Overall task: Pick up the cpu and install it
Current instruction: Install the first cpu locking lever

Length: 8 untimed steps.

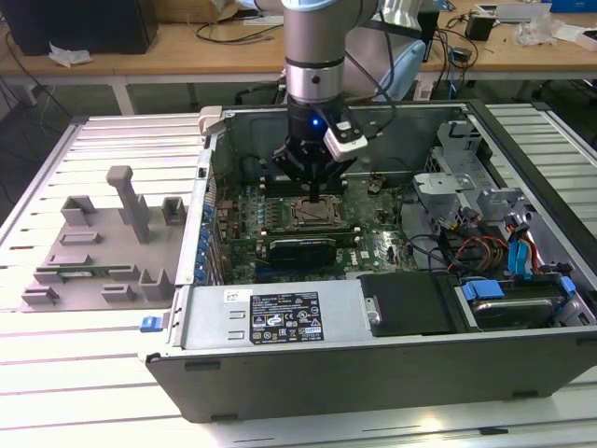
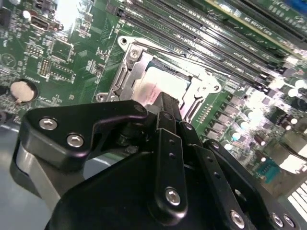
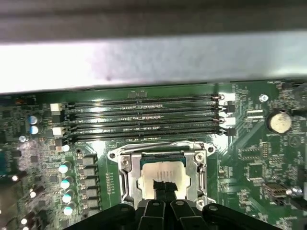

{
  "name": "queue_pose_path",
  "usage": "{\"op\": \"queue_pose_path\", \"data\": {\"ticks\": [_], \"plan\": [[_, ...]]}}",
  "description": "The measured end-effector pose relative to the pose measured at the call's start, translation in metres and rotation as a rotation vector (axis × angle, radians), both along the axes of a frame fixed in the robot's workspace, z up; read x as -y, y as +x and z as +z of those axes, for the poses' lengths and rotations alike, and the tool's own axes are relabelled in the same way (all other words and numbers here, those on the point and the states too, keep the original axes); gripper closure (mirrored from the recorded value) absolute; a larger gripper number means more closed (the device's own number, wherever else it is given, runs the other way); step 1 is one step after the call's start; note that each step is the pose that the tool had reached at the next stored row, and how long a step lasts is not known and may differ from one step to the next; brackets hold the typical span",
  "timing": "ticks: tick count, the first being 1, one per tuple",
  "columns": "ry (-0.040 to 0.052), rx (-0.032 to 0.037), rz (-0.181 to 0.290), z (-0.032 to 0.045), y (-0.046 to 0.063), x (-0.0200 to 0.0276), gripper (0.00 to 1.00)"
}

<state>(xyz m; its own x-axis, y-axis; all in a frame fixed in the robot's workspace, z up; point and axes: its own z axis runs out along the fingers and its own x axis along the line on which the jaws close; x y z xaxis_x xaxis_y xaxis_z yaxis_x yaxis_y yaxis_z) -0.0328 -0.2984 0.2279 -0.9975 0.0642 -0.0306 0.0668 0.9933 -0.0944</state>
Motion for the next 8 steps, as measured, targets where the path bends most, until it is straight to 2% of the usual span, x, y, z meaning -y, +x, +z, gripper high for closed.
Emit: {"op": "queue_pose_path", "data": {"ticks": [4, 8], "plan": [[-0.0003, -0.0001, 0.000, 0.0101, 0.0000, 0.0000, 0.89], [0.0000, 0.0002, 0.000, 0.0106, 0.0000, 0.0000, 0.89]]}}
